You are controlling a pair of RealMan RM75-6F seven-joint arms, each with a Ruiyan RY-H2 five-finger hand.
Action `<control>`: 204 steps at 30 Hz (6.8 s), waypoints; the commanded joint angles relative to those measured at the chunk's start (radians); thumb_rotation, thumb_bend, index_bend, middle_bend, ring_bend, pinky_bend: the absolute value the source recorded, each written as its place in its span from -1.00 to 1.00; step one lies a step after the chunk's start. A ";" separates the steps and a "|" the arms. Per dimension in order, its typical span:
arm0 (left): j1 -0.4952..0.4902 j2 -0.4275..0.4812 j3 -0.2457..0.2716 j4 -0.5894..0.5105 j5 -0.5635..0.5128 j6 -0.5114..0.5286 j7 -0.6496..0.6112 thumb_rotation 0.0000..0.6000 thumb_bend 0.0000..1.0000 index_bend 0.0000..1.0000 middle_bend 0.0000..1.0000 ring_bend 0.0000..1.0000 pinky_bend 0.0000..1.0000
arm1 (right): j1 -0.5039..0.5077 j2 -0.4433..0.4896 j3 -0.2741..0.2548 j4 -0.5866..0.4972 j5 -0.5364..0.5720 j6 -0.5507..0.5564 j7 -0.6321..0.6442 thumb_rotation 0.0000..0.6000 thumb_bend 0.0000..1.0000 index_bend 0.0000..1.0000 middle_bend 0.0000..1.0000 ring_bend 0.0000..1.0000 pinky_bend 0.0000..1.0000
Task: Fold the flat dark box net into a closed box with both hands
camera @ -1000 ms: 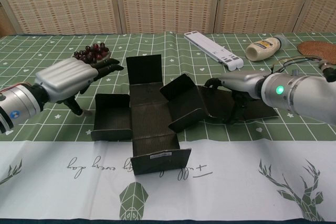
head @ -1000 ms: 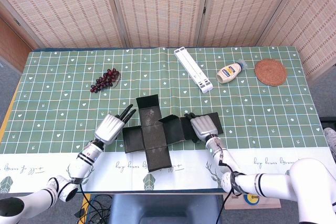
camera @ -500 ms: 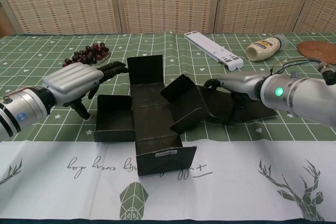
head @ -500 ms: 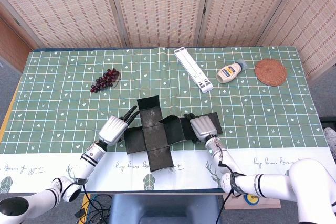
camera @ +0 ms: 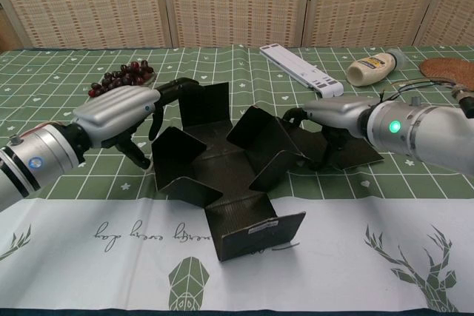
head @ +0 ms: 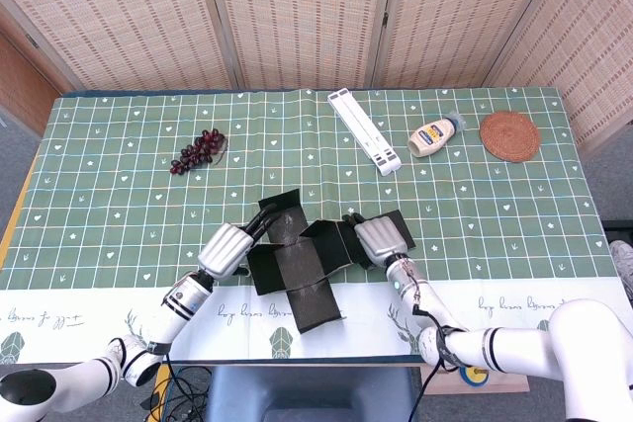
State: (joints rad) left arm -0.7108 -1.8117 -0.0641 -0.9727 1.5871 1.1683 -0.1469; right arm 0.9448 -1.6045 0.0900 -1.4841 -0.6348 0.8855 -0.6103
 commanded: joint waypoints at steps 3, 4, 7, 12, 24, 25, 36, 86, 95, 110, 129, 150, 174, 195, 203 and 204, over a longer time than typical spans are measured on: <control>-0.012 0.021 0.003 -0.079 0.012 0.001 -0.113 1.00 -0.79 -1.00 -0.94 0.12 0.78 | 0.008 0.023 -0.008 -0.016 -0.044 -0.015 -0.006 1.00 -0.33 -0.71 -0.54 0.52 0.77; -0.017 0.023 0.006 -0.089 0.018 0.000 -0.159 1.00 -0.79 -1.00 -0.94 0.10 0.78 | 0.012 0.031 -0.010 -0.021 -0.058 -0.019 -0.009 1.00 -0.33 -0.70 -0.54 0.52 0.77; -0.029 0.025 0.010 -0.107 0.013 -0.027 -0.255 1.00 -0.80 -1.00 -0.95 0.10 0.78 | 0.025 0.056 -0.018 -0.033 -0.097 -0.042 -0.017 1.00 -0.33 -0.68 -0.53 0.52 0.77; -0.039 0.019 0.016 -0.123 -0.003 -0.070 -0.339 1.00 -0.80 -1.00 -0.95 0.10 0.78 | 0.048 0.099 -0.032 -0.054 -0.170 -0.069 -0.034 1.00 -0.32 -0.66 -0.51 0.53 0.77; -0.055 0.028 0.022 -0.178 -0.049 -0.170 -0.494 1.00 -0.79 -1.00 -0.95 0.10 0.78 | 0.070 0.147 -0.064 -0.055 -0.342 -0.117 -0.009 1.00 -0.30 -0.56 -0.43 0.56 0.78; -0.057 0.032 0.022 -0.186 -0.053 -0.178 -0.510 1.00 -0.79 -1.00 -0.95 0.10 0.78 | 0.070 0.151 -0.066 -0.055 -0.358 -0.120 -0.002 1.00 -0.29 -0.54 -0.42 0.57 0.78; -0.074 0.044 0.027 -0.222 -0.065 -0.241 -0.592 1.00 -0.79 -1.00 -0.95 0.11 0.78 | 0.060 0.184 -0.089 -0.039 -0.513 -0.123 0.046 1.00 -0.24 -0.44 -0.32 0.61 0.81; -0.161 0.139 0.042 -0.355 -0.076 -0.443 -0.871 1.00 -0.80 -0.56 -0.52 0.21 0.78 | -0.004 0.178 -0.089 0.026 -0.989 0.053 0.280 1.00 -0.19 -0.87 -0.57 0.56 0.81; -0.157 0.161 0.030 -0.385 -0.086 -0.427 -0.859 1.00 -0.79 -0.54 -0.50 0.21 0.78 | -0.035 0.180 -0.073 -0.010 -0.979 0.079 0.232 1.00 -0.19 -1.00 -0.78 0.50 0.81; -0.123 0.197 0.005 -0.407 -0.157 -0.409 -0.737 1.00 -0.80 -0.53 -0.50 0.21 0.79 | -0.077 0.160 -0.039 -0.058 -0.924 0.095 0.266 1.00 -0.39 -1.00 -1.00 0.35 0.81; -0.087 0.215 -0.028 -0.391 -0.200 -0.394 -0.689 1.00 -0.80 -0.55 -0.50 0.21 0.80 | -0.133 0.212 -0.026 -0.126 -0.959 0.166 0.558 1.00 -0.46 -1.00 -1.00 0.34 0.81; -0.056 0.403 -0.086 -0.451 -0.227 -0.482 -0.955 1.00 -0.80 -0.58 -0.50 0.18 0.80 | -0.313 0.316 -0.080 -0.057 -1.071 0.436 0.713 1.00 -0.43 -1.00 -1.00 0.34 0.81; -0.055 0.540 -0.168 -0.570 -0.260 -0.587 -1.125 1.00 -0.80 -0.60 -0.50 0.18 0.80 | -0.320 -0.109 0.022 0.227 -1.111 0.556 0.436 1.00 -1.00 -1.00 -1.00 0.23 0.81; -0.039 0.589 -0.186 -0.575 -0.238 -0.618 -1.234 1.00 -0.80 -0.62 -0.50 0.18 0.80 | -0.313 -0.215 0.016 0.318 -1.125 0.597 0.455 1.00 -0.91 -1.00 -1.00 0.14 0.81; -0.041 0.611 -0.187 -0.602 -0.211 -0.635 -1.268 1.00 -0.80 -0.62 -0.50 0.18 0.80 | -0.284 -0.316 0.040 0.434 -1.136 0.619 0.450 1.00 -0.83 -1.00 -1.00 0.02 0.81; -0.040 0.614 -0.184 -0.607 -0.204 -0.634 -1.270 1.00 -0.80 -0.62 -0.50 0.18 0.80 | -0.277 -0.328 0.048 0.448 -1.137 0.625 0.455 1.00 -0.79 -1.00 -1.00 0.02 0.81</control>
State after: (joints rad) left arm -0.7515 -1.2004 -0.2506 -1.5756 1.3786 0.5344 -1.4150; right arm 0.6552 -1.9119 0.1252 -1.0581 -1.7689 1.5002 -0.1596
